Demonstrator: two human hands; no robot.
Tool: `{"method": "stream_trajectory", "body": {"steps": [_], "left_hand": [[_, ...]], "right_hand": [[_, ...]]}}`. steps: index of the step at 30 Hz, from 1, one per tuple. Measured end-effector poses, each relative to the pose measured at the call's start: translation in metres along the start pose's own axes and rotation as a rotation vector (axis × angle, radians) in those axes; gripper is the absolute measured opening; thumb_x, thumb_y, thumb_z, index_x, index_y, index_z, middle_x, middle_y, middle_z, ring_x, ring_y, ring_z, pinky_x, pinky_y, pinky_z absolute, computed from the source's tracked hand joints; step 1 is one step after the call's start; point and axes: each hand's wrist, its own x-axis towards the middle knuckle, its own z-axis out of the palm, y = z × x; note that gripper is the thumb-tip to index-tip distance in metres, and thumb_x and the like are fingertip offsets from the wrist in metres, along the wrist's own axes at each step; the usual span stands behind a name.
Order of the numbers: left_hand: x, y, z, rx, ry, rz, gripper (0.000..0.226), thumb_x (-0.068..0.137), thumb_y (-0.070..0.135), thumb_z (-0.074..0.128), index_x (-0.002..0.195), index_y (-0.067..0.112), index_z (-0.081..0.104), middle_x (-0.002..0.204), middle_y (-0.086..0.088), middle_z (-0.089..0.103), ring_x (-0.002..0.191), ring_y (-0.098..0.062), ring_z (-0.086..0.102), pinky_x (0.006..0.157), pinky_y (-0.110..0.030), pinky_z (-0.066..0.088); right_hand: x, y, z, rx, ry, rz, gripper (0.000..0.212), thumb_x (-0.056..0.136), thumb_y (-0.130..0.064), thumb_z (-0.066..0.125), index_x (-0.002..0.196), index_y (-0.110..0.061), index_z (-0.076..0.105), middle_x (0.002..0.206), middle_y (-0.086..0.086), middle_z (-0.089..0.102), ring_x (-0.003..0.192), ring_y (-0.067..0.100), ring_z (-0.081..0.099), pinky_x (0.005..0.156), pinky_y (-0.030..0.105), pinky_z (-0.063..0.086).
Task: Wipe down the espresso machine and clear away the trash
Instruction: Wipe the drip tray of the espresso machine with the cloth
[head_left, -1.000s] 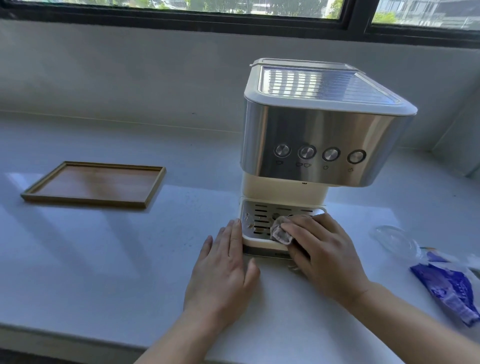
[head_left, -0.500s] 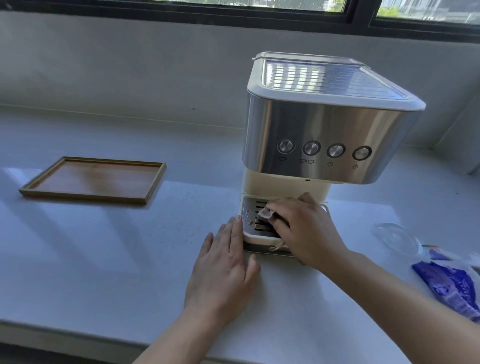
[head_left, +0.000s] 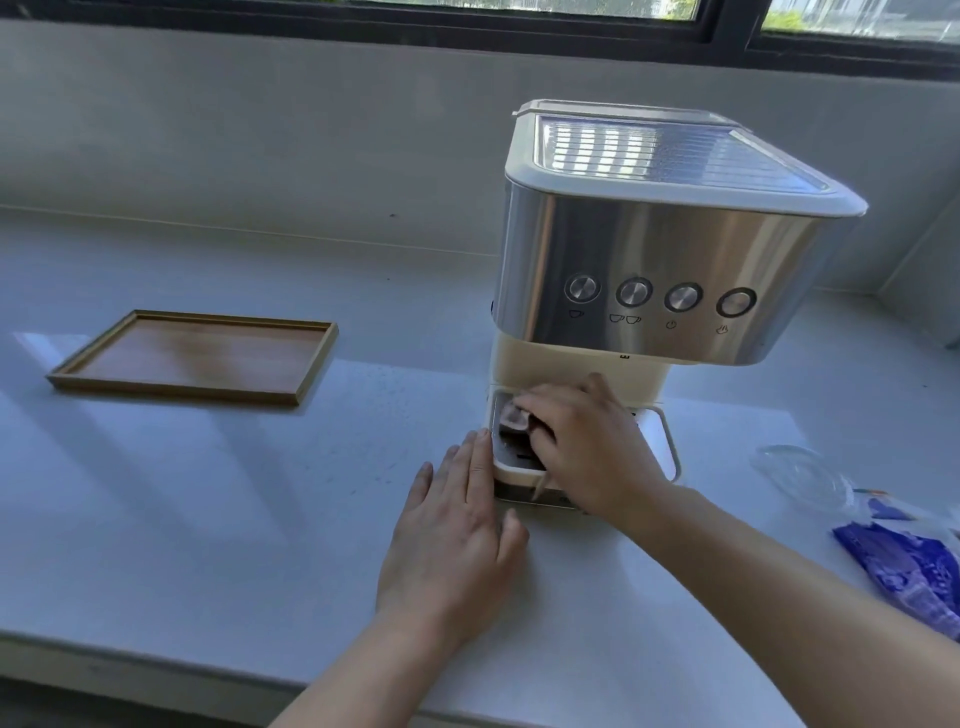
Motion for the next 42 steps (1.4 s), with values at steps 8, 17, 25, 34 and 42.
{"method": "stream_trajectory", "body": {"steps": [8, 17, 25, 34, 42], "left_hand": [[0.000, -0.001, 0.000, 0.001, -0.005, 0.002, 0.074, 0.090, 0.045, 0.016, 0.154, 0.022, -0.014, 0.165, 0.009, -0.006, 0.149, -0.001, -0.006, 0.122, -0.030, -0.006], [0.002, -0.001, 0.002, -0.024, 0.003, -0.009, 0.076, 0.087, 0.044, 0.014, 0.154, 0.024, -0.014, 0.165, 0.009, -0.004, 0.149, -0.001, -0.006, 0.122, -0.031, -0.007], [0.002, 0.000, -0.001, -0.021, -0.018, -0.022, 0.078, 0.083, 0.042, 0.015, 0.154, 0.023, -0.011, 0.165, 0.008, -0.001, 0.149, -0.002, -0.002, 0.123, -0.034, -0.002], [0.001, 0.000, -0.003, -0.069, -0.012, -0.029, 0.080, 0.080, 0.034, 0.020, 0.156, 0.024, -0.006, 0.165, 0.011, 0.001, 0.148, 0.000, -0.002, 0.123, -0.032, -0.002], [0.002, -0.003, -0.003, -0.089, -0.006, -0.030, 0.078, 0.082, 0.033, 0.022, 0.155, 0.027, -0.006, 0.164, 0.013, 0.003, 0.148, 0.001, 0.000, 0.122, -0.028, -0.005]], "right_hand": [[0.034, 0.015, -0.011, -0.005, -0.280, -0.148, 0.030, 0.083, -0.014, 0.049, 0.102, -0.025, 0.071, 0.106, -0.009, 0.071, 0.100, 0.018, 0.060, 0.086, 0.037, 0.049], [-0.018, 0.019, -0.024, -0.164, -0.113, -0.024, 0.018, 0.079, -0.016, 0.062, 0.092, -0.026, 0.070, 0.102, -0.012, 0.069, 0.086, 0.016, 0.041, 0.072, 0.041, 0.050], [-0.046, -0.011, -0.020, -0.066, 0.035, -0.041, 0.031, 0.076, -0.005, 0.069, 0.105, -0.015, 0.074, 0.110, -0.003, 0.072, 0.087, 0.018, 0.051, 0.078, 0.034, 0.052], [-0.028, 0.004, -0.021, -0.153, -0.056, 0.189, 0.024, 0.087, -0.013, 0.053, 0.102, -0.024, 0.069, 0.108, -0.008, 0.069, 0.086, 0.024, 0.045, 0.083, 0.037, 0.043], [-0.015, 0.001, -0.018, -0.141, -0.136, -0.026, 0.029, 0.087, -0.017, 0.052, 0.109, -0.024, 0.069, 0.115, -0.010, 0.069, 0.091, 0.021, 0.047, 0.079, 0.033, 0.042]]}}
